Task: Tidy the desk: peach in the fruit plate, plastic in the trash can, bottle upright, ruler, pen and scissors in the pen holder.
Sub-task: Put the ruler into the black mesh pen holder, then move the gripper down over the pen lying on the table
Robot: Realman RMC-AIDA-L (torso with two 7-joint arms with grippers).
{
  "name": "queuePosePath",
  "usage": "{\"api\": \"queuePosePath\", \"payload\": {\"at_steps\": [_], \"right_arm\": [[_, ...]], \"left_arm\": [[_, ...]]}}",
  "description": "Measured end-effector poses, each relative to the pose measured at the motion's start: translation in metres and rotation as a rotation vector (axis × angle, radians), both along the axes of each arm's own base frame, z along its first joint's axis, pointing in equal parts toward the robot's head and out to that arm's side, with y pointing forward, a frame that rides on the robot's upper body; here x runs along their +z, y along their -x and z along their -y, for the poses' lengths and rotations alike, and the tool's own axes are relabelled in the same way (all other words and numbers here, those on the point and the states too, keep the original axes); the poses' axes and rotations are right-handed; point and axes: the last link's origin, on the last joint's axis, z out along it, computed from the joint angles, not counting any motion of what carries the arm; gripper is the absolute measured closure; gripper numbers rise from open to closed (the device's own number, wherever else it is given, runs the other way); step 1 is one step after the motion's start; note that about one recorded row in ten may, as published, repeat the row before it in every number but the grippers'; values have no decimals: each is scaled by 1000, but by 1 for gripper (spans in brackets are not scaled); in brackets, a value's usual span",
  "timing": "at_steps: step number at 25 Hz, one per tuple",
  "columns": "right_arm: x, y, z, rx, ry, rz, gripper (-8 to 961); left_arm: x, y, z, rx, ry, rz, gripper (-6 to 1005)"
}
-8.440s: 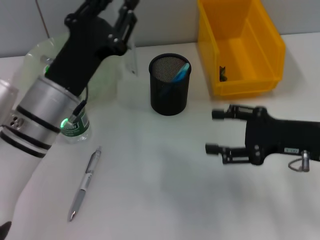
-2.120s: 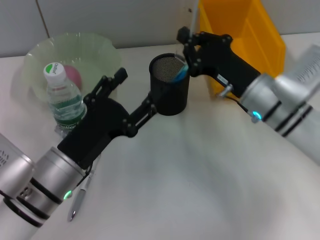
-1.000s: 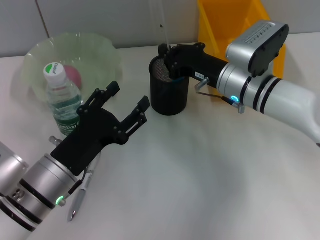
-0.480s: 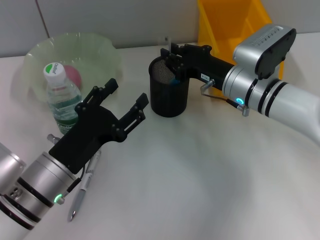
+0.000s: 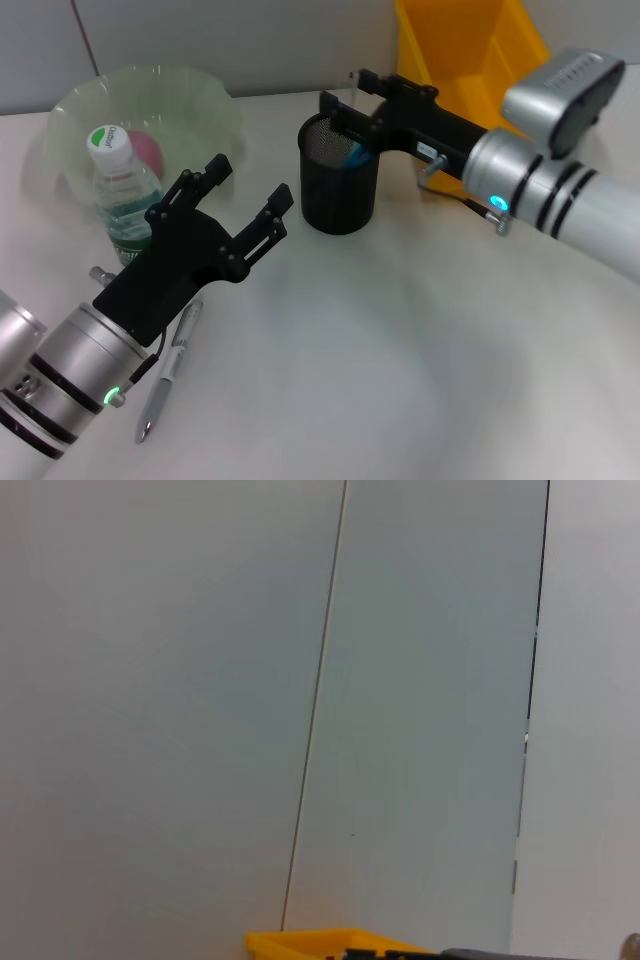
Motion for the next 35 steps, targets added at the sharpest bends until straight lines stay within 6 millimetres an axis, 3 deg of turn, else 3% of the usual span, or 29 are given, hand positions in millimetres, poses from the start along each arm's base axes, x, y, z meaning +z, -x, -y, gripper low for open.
{"api": "queuePosePath", "payload": {"at_steps": [2,5,7,9,12,17,25,35], "right_arm": [[7,-8,9,8,-13,-47,328],[17,-15,17,20,-28,-95,296],[37,-24,34,67,-49,-178,275],[45,-27,41,92,-58,-200,275],[74,-38,78,224,-105,-264,275],[93,-43,108,342,-74,-253,276],[89,-53,117,343,52,-141,276],[79,-64,104,255,168,-1,277]], "left_arm": [[0,1,0,1,-1,-1,203],[1,1,0,3,-1,-1,204],[4,6,1,9,-5,-8,204],[4,6,1,9,-5,-8,204],[12,13,4,12,-6,-21,204],[26,20,9,15,39,-25,205],[49,17,15,110,166,-117,205],[81,-6,23,291,347,-283,206]]}}
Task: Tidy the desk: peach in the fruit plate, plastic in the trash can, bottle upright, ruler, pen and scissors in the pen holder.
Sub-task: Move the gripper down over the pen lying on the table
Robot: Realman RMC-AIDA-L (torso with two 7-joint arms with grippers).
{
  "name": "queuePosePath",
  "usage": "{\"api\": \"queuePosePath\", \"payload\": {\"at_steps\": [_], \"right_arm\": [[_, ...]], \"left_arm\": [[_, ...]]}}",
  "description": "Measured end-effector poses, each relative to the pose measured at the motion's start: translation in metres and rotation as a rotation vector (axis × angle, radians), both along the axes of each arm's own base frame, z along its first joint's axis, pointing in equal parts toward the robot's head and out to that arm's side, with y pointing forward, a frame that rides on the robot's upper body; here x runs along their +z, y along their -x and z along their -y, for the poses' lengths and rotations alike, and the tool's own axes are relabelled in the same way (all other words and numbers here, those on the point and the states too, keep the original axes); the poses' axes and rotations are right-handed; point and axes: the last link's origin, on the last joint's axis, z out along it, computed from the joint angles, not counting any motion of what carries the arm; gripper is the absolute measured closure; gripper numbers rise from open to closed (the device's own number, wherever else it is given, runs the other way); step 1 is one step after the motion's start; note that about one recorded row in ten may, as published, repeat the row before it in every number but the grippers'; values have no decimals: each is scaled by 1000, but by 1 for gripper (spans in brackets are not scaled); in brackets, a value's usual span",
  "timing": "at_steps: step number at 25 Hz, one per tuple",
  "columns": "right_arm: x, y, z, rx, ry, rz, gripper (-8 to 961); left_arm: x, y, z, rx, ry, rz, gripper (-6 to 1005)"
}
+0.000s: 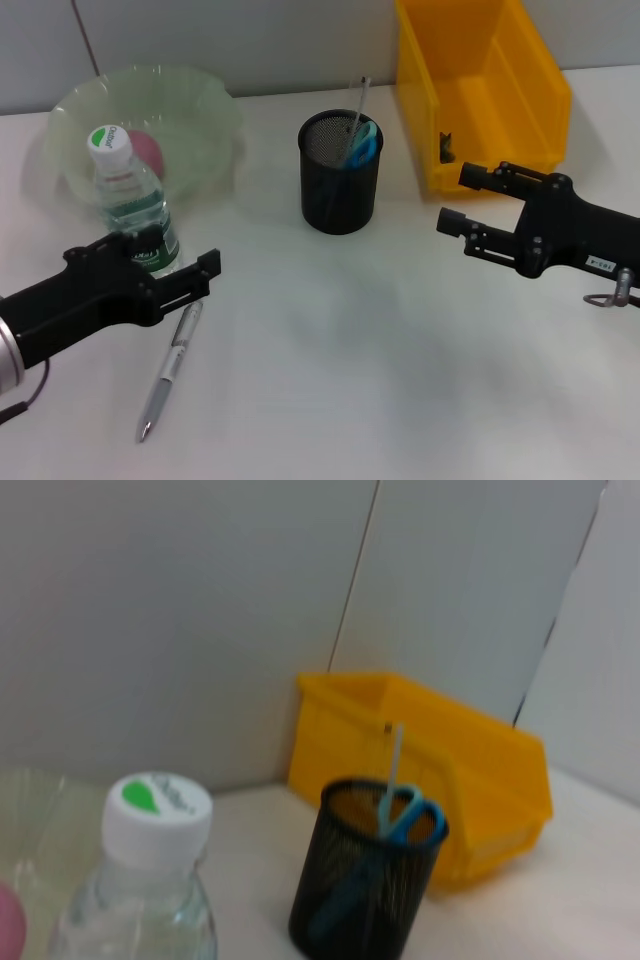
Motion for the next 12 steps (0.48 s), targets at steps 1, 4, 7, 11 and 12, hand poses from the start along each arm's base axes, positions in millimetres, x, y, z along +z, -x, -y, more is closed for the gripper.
{"api": "queuePosePath", "payload": {"at_steps": [1,4,7,11,12], "right_arm": [[0,0,-1,0,2,11,277],[0,-1,-4,-3,2,34,276],[0,0,-7,-5,-2,40,275],[1,0,-8,-8,-6,45,276],[4,-1,-9,-9,-10,54,276]], "left_arm": [[4,-2,-2,29,20,-14,206],[10,-2,-5,105,72,-99,207],[16,-5,-6,152,114,-204,207],[19,-18,-8,218,214,-302,207],[19,-20,-9,229,229,-314,207]]}}
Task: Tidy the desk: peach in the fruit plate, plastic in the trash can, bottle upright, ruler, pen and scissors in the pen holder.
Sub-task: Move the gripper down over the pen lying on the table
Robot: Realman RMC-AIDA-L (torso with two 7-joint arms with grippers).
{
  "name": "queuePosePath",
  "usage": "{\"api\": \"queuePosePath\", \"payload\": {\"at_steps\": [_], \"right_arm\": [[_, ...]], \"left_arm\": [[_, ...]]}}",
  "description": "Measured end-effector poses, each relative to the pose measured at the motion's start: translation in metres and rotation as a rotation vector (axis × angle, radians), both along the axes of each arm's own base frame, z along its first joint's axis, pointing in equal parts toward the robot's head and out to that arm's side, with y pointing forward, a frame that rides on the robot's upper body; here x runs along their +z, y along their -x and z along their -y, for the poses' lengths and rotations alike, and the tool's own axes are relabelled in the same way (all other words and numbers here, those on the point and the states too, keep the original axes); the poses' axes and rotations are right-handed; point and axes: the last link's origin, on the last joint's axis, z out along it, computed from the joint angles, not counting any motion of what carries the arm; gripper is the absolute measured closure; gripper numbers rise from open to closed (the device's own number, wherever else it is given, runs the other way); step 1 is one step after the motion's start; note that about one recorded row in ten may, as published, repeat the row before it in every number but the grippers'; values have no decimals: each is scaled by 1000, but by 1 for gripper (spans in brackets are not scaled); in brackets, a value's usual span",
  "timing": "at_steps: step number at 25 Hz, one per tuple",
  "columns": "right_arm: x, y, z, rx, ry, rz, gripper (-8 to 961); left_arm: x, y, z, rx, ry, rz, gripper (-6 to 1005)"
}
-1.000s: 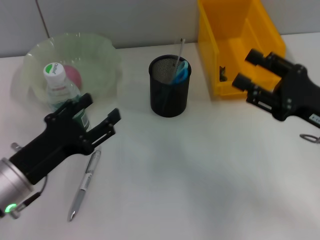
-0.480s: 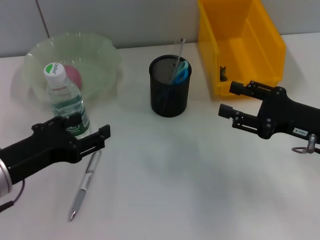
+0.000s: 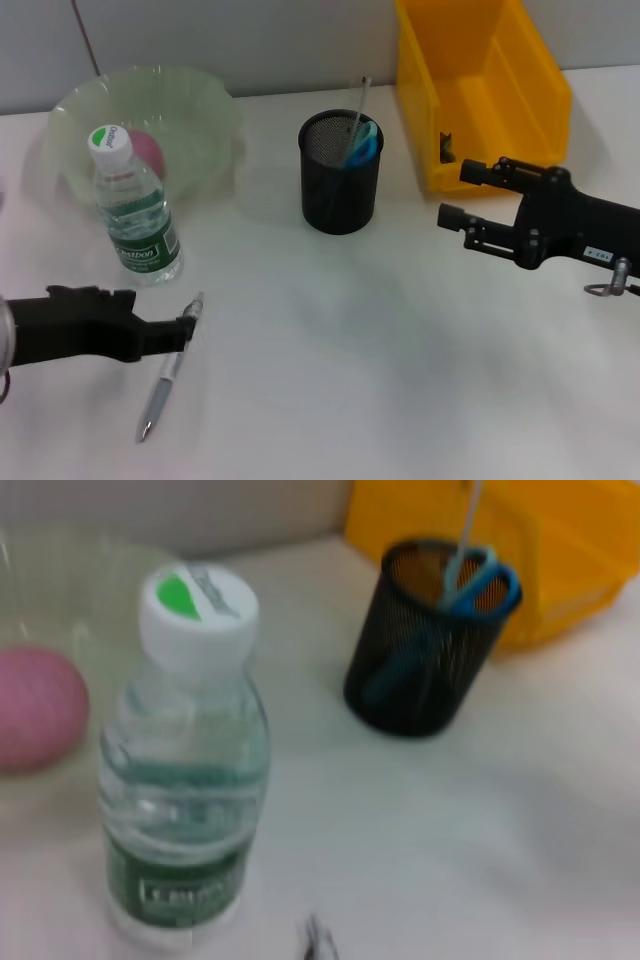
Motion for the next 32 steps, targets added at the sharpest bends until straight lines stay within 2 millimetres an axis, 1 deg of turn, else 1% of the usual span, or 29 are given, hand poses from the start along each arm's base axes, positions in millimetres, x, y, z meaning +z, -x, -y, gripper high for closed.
{"api": "queuePosePath", "payload": {"at_steps": [1,2,4,5,6,7,12,14,18,20,32], "right_arm": [[0,0,0,0,0,0,276],[1,0,0,-1,0,2,276],[2,0,0,-3,1,3,276],[3,0,-1,-3,0,6,277],[3,0,-1,-3,0,6,277],[3,0,-1,-3,-1,9,277],[5,1,-3,5,-3,22,275],[6,1,-4,9,-6,31,275],[6,2,-4,10,-3,34,276],[6,3,-5,12,-1,34,277],[6,4,-6,9,6,30,276]], "left_arm": [[0,0,0,0,0,0,208],[-3,-5,-8,50,44,-72,208],[-9,-8,-14,86,71,-147,208],[-9,-8,-14,86,71,-147,208],[-12,-8,-16,99,86,-181,208],[-20,-12,-23,104,116,-224,208],[-37,-13,-38,119,202,-272,209],[-39,-11,-41,125,214,-282,209],[-39,-11,-41,125,214,-282,209],[-37,-11,-44,130,207,-281,209],[-39,-8,-43,134,215,-286,210]]}}
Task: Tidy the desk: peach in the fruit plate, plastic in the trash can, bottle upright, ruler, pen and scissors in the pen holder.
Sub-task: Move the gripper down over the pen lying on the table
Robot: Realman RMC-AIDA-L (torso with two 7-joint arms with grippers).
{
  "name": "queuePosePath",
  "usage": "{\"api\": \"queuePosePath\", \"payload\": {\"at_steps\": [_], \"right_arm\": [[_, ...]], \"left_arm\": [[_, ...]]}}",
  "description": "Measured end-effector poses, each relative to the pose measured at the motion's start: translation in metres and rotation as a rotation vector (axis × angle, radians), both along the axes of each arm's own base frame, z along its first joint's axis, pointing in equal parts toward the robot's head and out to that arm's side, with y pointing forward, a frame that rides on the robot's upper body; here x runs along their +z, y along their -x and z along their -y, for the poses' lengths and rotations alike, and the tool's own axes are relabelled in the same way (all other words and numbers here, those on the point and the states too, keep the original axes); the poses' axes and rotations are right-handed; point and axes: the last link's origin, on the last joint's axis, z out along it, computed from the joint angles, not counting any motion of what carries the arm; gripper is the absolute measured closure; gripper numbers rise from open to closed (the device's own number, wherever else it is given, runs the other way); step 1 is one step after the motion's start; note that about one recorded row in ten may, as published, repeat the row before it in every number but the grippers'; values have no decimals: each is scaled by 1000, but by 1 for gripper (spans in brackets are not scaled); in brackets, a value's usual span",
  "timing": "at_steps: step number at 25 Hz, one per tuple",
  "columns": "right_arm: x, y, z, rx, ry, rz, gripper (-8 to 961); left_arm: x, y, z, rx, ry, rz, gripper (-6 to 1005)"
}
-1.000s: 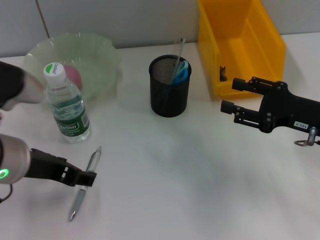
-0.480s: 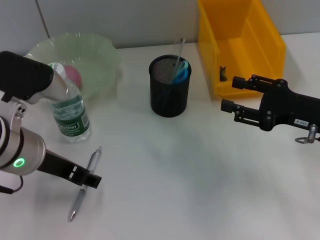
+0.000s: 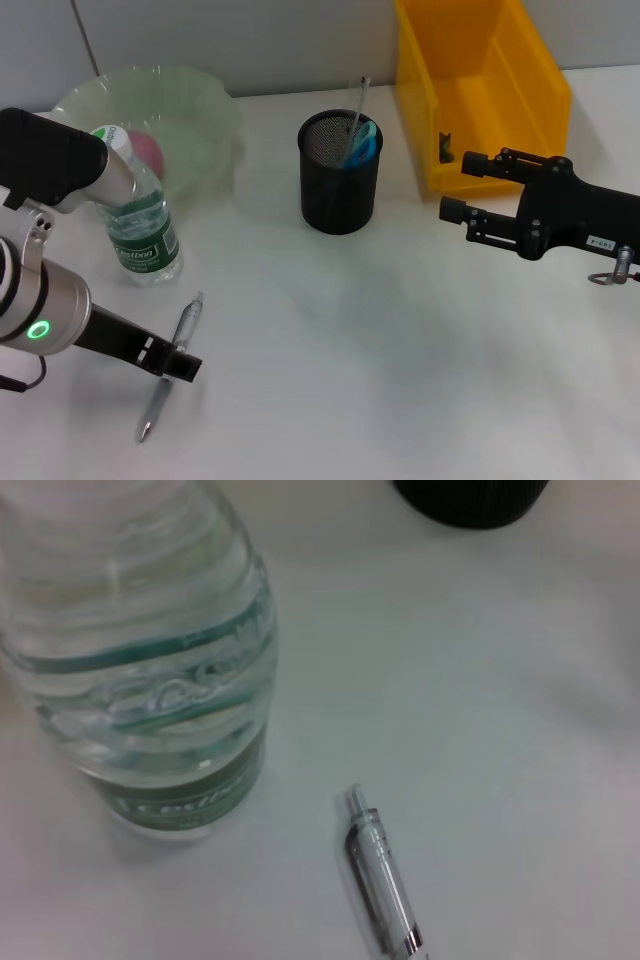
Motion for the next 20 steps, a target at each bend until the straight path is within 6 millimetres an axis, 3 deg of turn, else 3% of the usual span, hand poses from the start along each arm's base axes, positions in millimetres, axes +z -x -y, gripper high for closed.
{"api": "queuePosePath", "payload": {"at_steps": [20], "right_arm": [[-1,4,-2,10,4,-11,277]], "left_arm": [[-22,6,-3,-5,58,-40,212]]}}
